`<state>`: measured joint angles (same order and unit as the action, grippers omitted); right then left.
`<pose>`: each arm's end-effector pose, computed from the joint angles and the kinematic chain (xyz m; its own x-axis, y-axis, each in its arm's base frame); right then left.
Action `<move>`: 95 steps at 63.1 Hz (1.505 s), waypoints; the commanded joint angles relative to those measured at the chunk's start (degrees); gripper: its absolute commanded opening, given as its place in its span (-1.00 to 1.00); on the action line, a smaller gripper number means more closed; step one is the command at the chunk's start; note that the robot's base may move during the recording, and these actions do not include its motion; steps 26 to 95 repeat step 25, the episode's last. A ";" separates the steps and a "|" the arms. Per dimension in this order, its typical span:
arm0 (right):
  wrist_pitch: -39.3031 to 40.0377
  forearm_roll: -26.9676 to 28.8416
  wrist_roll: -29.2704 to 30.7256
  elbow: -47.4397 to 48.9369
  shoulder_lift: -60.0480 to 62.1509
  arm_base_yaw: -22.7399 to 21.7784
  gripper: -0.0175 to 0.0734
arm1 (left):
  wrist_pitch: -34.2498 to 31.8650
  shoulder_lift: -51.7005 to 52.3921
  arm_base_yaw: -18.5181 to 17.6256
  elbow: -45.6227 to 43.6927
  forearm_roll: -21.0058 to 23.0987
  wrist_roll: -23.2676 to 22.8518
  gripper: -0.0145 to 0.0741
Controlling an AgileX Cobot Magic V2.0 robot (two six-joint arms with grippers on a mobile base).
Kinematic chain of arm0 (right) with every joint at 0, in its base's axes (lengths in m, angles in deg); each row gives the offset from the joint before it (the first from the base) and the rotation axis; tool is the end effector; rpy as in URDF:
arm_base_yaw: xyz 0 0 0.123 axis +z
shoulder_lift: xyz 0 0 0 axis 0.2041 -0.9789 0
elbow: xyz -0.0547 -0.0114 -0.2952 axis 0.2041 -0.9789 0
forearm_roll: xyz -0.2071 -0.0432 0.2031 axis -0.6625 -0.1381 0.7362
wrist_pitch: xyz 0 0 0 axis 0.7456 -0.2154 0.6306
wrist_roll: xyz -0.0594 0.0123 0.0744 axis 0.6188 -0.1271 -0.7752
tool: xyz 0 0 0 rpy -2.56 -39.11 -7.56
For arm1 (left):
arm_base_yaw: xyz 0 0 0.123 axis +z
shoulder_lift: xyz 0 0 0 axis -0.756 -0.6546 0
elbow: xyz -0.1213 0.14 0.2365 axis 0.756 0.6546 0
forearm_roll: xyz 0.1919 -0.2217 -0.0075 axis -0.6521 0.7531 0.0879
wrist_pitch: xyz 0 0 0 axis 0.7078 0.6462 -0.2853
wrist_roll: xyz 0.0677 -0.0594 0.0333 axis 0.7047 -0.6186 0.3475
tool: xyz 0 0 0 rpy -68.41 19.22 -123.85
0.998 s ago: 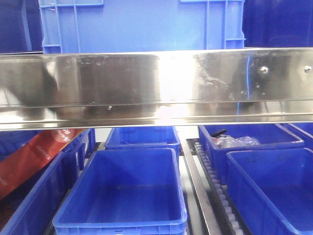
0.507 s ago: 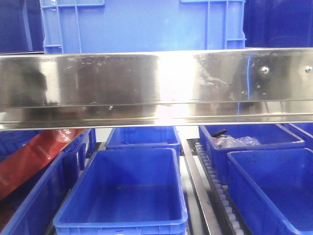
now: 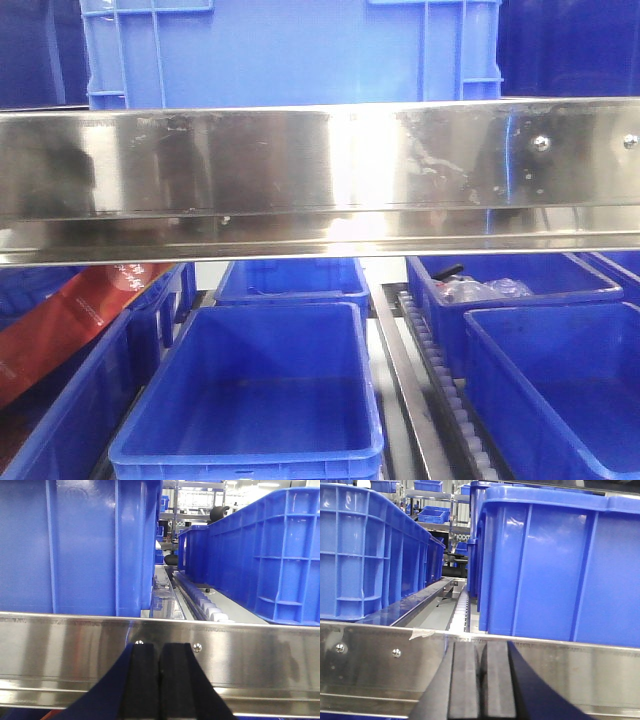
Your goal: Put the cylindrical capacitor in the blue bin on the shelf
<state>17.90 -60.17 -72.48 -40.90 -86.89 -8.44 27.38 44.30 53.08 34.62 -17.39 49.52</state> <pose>0.0875 0.0046 0.2172 0.1249 -0.0338 -0.9916 -0.0473 0.9981 -0.0400 0.0882 0.0061 0.2111 0.0675 -0.0210 -0.9975 -0.0677 0.9974 -0.0256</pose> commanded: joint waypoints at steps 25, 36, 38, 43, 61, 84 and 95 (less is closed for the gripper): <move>1.58 -0.29 0.11 -0.02 0.21 -0.33 -0.95 | -1.41 0.25 0.14 -0.11 -0.18 -0.41 -0.92; 1.58 -0.29 0.11 -0.02 0.21 -0.33 -0.95 | -1.41 0.25 0.14 -0.11 -0.18 -0.41 -0.92; 1.58 -0.29 0.11 -0.02 0.21 -0.33 -0.95 | -1.41 0.25 0.14 -0.11 -0.18 -0.41 -0.92; 1.58 -0.29 0.11 -0.02 0.21 -0.33 -0.95 | -1.41 0.25 0.14 -0.11 -0.18 -0.41 -0.92; 1.58 -0.29 0.11 -0.02 0.21 -0.33 -0.95 | -1.41 0.25 0.14 -0.11 -0.18 -0.41 -0.92; 1.58 -0.29 0.11 -0.02 0.21 -0.33 -0.95 | -1.41 0.25 0.14 -0.11 -0.18 -0.41 -0.92; 1.58 -0.29 0.11 -0.02 0.21 -0.33 -0.95 | -1.41 0.25 0.14 -0.11 -0.18 -0.41 -0.92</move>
